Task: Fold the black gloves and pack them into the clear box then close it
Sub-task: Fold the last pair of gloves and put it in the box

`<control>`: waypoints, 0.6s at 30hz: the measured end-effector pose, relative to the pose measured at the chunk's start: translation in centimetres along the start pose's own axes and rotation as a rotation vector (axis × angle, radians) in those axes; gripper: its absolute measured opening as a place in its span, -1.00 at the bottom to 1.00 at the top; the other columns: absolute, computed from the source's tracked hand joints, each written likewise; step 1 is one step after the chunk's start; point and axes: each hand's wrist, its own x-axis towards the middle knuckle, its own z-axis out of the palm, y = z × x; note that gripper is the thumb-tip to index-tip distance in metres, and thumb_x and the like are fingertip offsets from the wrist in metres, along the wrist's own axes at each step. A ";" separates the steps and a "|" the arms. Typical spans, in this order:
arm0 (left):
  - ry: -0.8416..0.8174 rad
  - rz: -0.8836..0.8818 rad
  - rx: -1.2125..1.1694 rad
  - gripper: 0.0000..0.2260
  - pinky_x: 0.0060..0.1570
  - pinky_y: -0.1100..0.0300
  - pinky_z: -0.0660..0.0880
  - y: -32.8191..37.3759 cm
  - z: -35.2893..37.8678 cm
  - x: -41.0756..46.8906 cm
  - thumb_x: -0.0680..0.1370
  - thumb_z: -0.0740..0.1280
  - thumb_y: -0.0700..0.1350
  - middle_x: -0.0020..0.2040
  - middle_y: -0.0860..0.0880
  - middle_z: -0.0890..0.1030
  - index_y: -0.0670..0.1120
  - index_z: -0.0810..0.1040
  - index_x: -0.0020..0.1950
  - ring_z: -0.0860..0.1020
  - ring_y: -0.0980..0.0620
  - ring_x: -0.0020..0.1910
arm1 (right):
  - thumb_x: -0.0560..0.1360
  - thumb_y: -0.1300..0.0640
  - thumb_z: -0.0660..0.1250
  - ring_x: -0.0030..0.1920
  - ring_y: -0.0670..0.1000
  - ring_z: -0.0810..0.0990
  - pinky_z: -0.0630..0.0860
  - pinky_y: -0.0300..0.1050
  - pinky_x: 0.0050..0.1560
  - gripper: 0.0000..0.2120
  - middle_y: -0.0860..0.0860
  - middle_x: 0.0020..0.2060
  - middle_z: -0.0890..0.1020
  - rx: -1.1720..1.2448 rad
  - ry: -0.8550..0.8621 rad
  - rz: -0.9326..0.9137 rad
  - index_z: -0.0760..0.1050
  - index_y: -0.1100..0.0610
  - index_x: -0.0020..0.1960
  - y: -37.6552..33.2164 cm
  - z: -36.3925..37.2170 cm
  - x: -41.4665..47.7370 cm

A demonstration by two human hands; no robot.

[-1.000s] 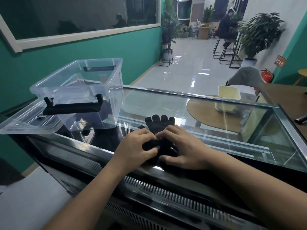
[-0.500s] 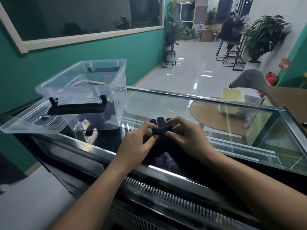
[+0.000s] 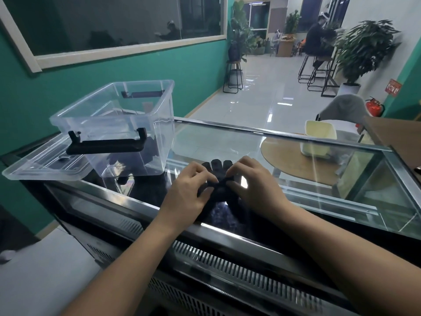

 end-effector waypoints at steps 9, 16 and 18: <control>-0.007 -0.007 0.097 -0.85 0.24 0.13 0.55 0.1 0.6 0.1 0.59 0.46 -0.01 0.07 0.15 0.68 0.01 0.70 0.13 0.57 0.15 0.16 | 0.56 0.21 0.47 -0.01 0.09 0.62 0.58 0.03 -0.03 -0.87 -0.02 -0.01 0.66 -0.098 -0.036 -0.124 0.67 0.06 0.09 -0.3 0.0 0.0; -0.059 -0.070 0.122 -0.78 0.14 0.17 0.53 0.5 0.5 0.1 0.51 0.49 0.01 0.03 0.17 0.65 0.06 0.65 0.15 0.55 0.13 0.07 | 0.47 -0.06 0.41 0.04 -0.02 0.53 0.51 -0.07 0.09 -0.71 -0.09 0.02 0.57 -0.030 -0.191 -0.065 0.62 -0.02 0.17 -0.8 -0.4 -0.1; -0.057 -0.083 0.120 -0.84 0.09 0.11 0.55 0.5 0.5 0.2 0.54 0.47 -0.03 -0.01 0.14 0.65 0.05 0.64 0.12 0.57 0.10 0.03 | 0.45 -0.01 0.39 0.02 -0.02 0.55 0.54 -0.04 0.07 -0.71 -0.11 -0.01 0.59 -0.020 -0.208 -0.055 0.62 -0.01 0.16 -0.7 -0.5 0.0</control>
